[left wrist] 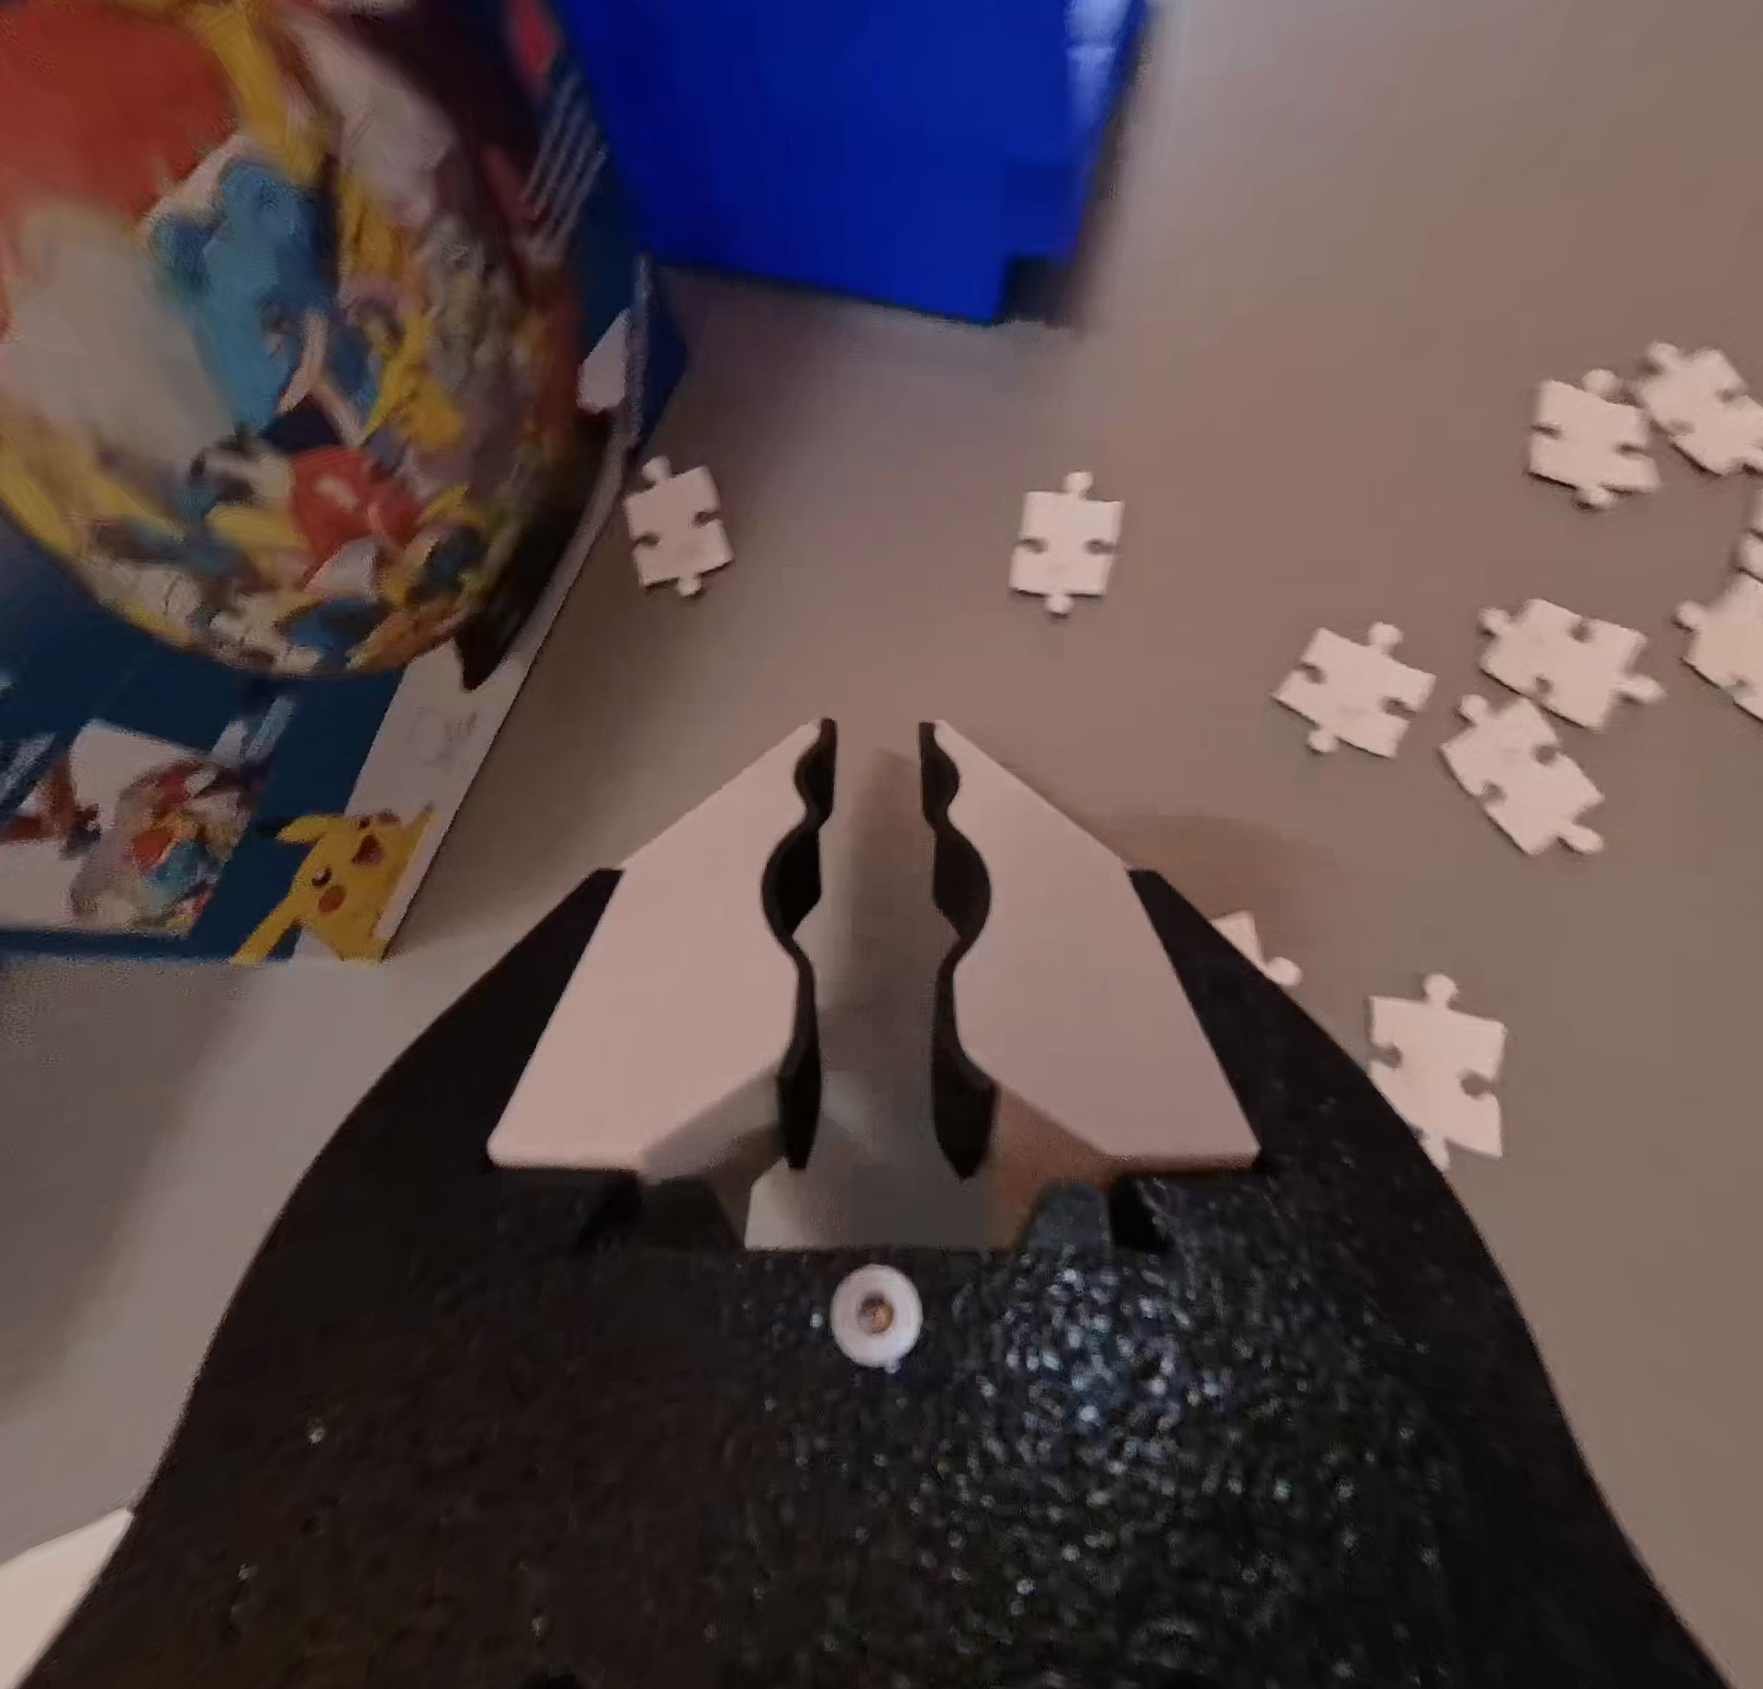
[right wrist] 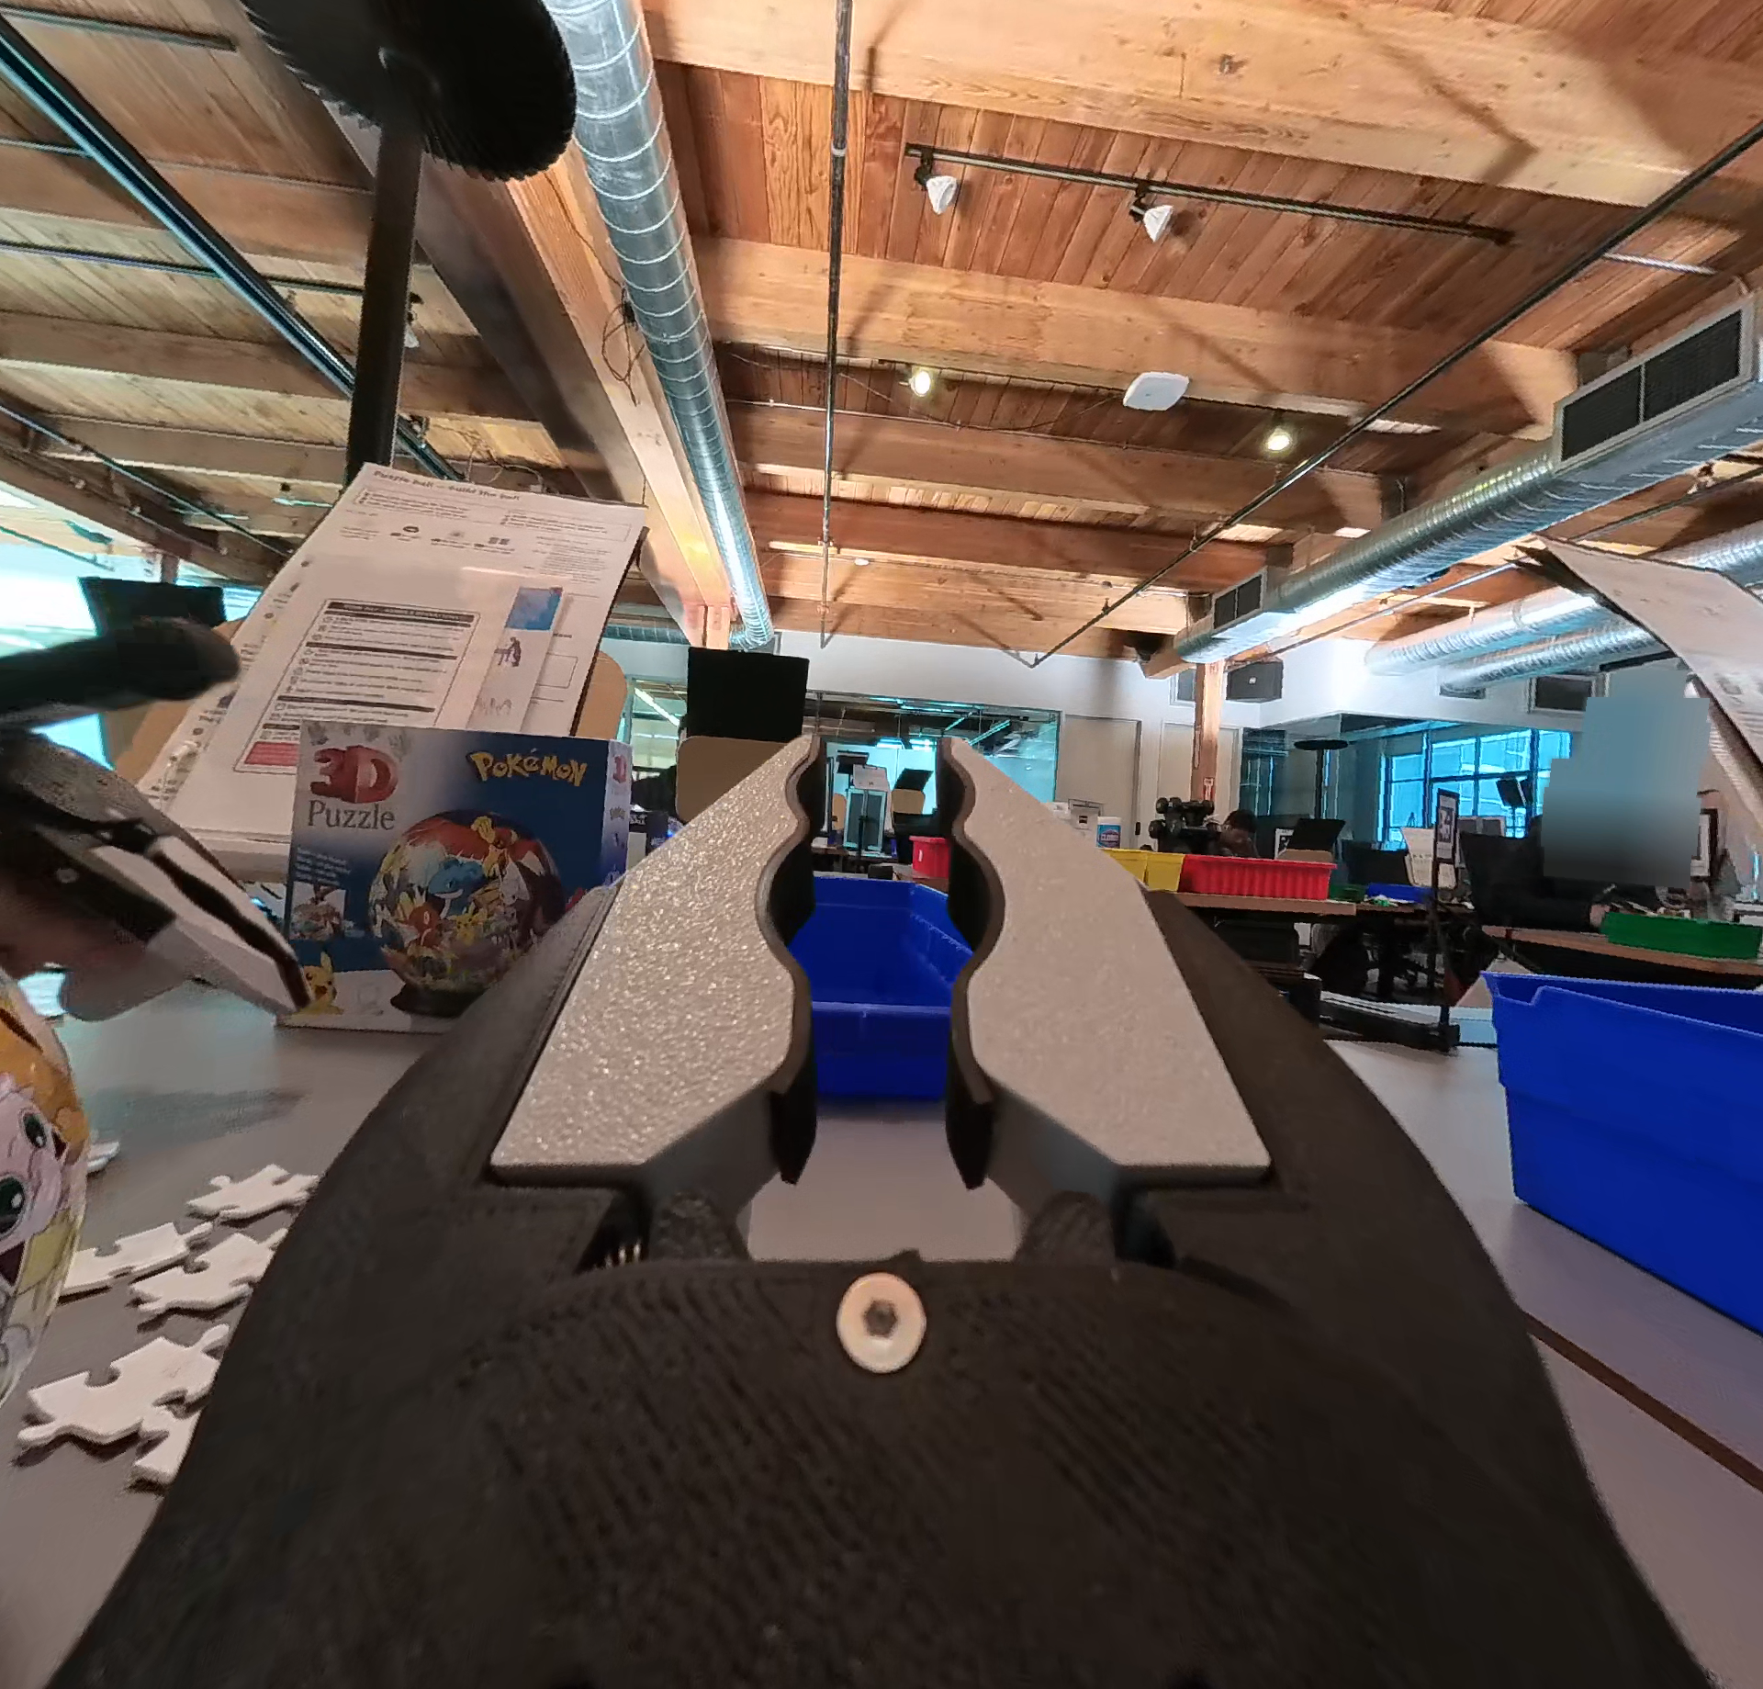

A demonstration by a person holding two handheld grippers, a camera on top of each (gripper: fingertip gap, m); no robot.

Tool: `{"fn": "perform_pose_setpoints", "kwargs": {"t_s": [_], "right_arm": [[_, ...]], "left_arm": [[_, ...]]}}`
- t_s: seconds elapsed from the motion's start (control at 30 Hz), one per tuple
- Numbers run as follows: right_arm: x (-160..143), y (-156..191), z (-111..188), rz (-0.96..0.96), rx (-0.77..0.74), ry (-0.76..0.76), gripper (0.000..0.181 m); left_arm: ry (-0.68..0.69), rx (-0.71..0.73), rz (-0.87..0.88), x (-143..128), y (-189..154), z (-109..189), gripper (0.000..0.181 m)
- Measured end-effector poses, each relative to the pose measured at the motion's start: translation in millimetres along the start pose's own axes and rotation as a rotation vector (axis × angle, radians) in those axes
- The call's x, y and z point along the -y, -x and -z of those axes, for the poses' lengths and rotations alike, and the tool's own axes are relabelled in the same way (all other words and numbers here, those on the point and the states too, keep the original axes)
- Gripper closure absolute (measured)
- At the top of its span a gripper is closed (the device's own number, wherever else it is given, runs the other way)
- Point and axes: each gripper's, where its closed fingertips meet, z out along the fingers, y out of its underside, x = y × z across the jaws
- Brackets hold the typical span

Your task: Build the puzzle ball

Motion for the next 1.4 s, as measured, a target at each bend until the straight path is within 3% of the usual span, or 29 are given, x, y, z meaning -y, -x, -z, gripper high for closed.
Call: {"fn": "perform_pose_setpoints", "kwargs": {"t_s": [0.13,0.33,0.5,0.53,0.57,0.8,0.9,1.1,1.17,1.3,1.4], "right_arm": [[0,0,0,-0.002,0.000,-0.001,0.161],[1,-1,0,-0.008,0.001,-0.006,0.160],[2,-5,1,-0.045,0.001,-0.019,0.159],[2,-5,2,-0.052,0.001,-0.021,0.159],[3,-6,2,-0.056,0.000,-0.025,0.159],[3,-4,2,-0.051,0.012,-0.026,0.159],[3,-3,2,-0.048,0.013,-0.029,0.159],[3,-4,2,-0.050,0.013,-0.027,0.159],[3,-4,2,-0.051,0.011,-0.029,0.159],[4,-7,3,-0.056,-0.013,-0.036,0.158],[3,-7,2,-0.052,-0.013,-0.030,0.158]], "left_arm": [[0.027,0.145,0.083,3,27,-21,0.134],[0.053,0.268,0.123,18,52,-54,0.139],[0.058,0.233,0.213,17,55,-74,0.146],[0.045,0.210,0.226,17,53,-75,0.162],[0.031,0.197,0.229,17,51,-76,0.166],[0.026,0.112,0.121,6,22,-61,0.166],[0.085,-0.011,0.061,-11,-6,-41,0.166],[0.190,-0.088,0.062,-41,-22,-7,0.163],[0.174,-0.072,0.017,-33,-24,-4,0.151],[0.036,-0.119,-0.165,14,-53,-19,0.135],[0.122,-0.113,-0.329,20,-57,-47,0.137]]}}
